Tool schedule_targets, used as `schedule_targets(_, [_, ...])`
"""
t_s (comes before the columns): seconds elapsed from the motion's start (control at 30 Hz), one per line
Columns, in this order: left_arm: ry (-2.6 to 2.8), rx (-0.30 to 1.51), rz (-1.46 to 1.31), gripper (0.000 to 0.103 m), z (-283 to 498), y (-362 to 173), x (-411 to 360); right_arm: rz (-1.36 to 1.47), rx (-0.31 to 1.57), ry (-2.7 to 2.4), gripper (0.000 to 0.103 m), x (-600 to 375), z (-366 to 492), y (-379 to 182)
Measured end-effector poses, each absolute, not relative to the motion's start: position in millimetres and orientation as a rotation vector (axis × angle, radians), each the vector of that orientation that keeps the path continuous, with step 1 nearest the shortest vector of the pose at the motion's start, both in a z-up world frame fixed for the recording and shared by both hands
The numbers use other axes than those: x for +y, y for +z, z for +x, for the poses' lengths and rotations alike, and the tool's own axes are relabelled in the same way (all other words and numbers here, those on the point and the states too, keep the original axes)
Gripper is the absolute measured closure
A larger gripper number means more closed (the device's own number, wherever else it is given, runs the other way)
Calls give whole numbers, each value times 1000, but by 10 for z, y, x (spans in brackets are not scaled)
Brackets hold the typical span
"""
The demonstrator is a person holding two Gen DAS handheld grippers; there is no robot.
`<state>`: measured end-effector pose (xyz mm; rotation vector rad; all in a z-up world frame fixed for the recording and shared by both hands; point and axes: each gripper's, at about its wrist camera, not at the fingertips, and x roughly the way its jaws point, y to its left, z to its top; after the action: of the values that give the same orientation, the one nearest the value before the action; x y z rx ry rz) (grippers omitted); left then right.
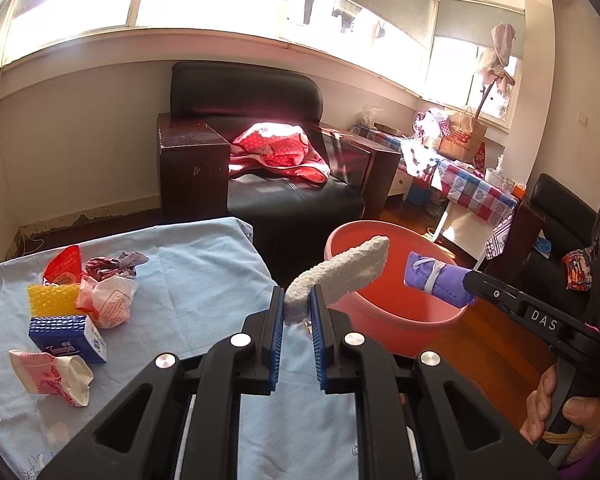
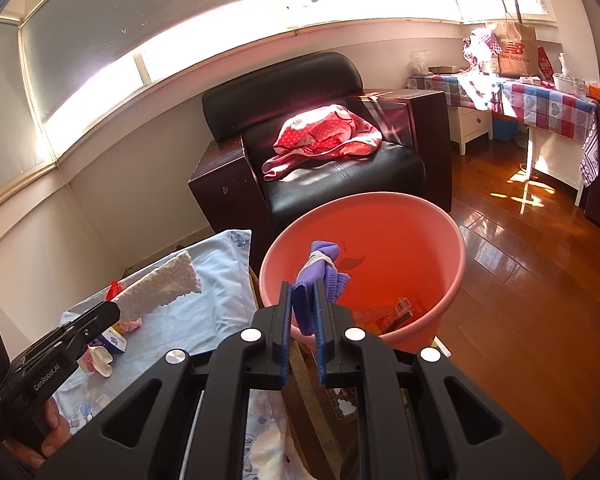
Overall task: Collect trash
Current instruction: 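Carry the white pack and purple glove over the pink bucket with both tools, then open both tools to drop the items into the pink bucket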
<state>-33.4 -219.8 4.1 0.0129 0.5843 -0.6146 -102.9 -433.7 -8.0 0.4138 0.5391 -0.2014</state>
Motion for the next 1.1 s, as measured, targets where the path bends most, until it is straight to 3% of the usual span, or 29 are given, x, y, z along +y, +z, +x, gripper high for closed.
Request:
schedule_targets(0.57, [-661,636,155,90,-94,-221,-3087,450,596,-252,92,-4601,-910,-351])
schedule_targets(1.03, [-679,677,228,90,-85,-401,-3384,468,617,-244,92,-4671,-862,-475])
schedule_targets(1.1, [-683,675,231,86,-95,-401,-3393,473,619,-242,92,-4686,-868,-486])
